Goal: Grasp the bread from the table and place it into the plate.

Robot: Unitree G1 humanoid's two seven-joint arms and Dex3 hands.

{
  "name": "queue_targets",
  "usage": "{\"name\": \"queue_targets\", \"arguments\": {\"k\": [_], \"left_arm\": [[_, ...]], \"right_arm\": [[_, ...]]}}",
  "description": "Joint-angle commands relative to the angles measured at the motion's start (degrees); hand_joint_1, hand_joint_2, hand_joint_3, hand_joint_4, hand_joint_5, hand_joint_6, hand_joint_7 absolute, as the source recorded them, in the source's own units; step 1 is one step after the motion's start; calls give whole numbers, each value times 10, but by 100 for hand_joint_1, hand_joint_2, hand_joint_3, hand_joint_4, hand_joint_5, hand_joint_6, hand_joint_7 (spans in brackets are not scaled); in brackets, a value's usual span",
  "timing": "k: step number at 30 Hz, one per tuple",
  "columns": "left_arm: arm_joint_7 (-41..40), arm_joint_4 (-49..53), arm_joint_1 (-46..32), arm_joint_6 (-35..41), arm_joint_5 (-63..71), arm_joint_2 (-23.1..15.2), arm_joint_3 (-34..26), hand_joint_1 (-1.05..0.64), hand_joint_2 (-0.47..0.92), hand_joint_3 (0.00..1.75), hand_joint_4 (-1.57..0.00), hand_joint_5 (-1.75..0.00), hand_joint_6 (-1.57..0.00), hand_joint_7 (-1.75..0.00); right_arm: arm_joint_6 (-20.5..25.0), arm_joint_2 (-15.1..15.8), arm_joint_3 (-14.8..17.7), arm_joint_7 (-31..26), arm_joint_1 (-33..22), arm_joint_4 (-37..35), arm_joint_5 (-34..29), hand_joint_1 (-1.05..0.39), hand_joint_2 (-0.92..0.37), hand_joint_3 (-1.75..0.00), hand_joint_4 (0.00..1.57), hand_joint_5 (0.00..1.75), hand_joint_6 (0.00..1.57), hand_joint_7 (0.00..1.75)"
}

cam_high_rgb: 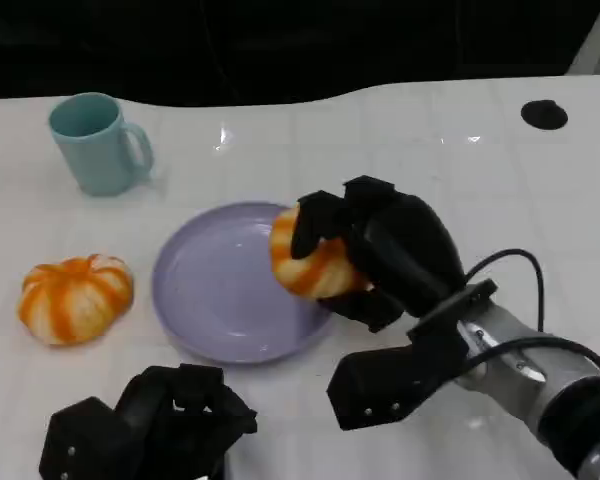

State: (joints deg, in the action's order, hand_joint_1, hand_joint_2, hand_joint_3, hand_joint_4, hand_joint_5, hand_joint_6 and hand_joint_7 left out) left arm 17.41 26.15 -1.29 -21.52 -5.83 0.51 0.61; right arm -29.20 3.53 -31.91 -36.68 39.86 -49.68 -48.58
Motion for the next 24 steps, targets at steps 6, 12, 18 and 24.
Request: {"name": "queue_targets", "arguments": {"k": [6,12,18,24], "left_arm": [[-7,-6,-7,-5,7,-5,2,-105,65,47,-157,-118,-142,-69],[-7,-12,-10,2,4,-3,3,-105,64,48,-157,-118,-143,-69],[-7,-12,-10,-3,6,-3,3,-105,64,49,-157,-119,-143,-69],[-9,-14,-11,-2,7,-3,4,-105,64,50,-157,-119,-143,-69]], "right_arm": [[9,-57,-20,-21,63,-85,1,-22,-31,-133,96,175,74,174],[14,-78,-15,-12,74,-121,21,-21,-45,-99,86,166,88,112],[45,-79,-27,47,80,-125,23,-28,-66,-50,55,102,74,26],[73,-74,-35,100,75,-104,25,-47,-90,-12,28,46,48,1]]}}
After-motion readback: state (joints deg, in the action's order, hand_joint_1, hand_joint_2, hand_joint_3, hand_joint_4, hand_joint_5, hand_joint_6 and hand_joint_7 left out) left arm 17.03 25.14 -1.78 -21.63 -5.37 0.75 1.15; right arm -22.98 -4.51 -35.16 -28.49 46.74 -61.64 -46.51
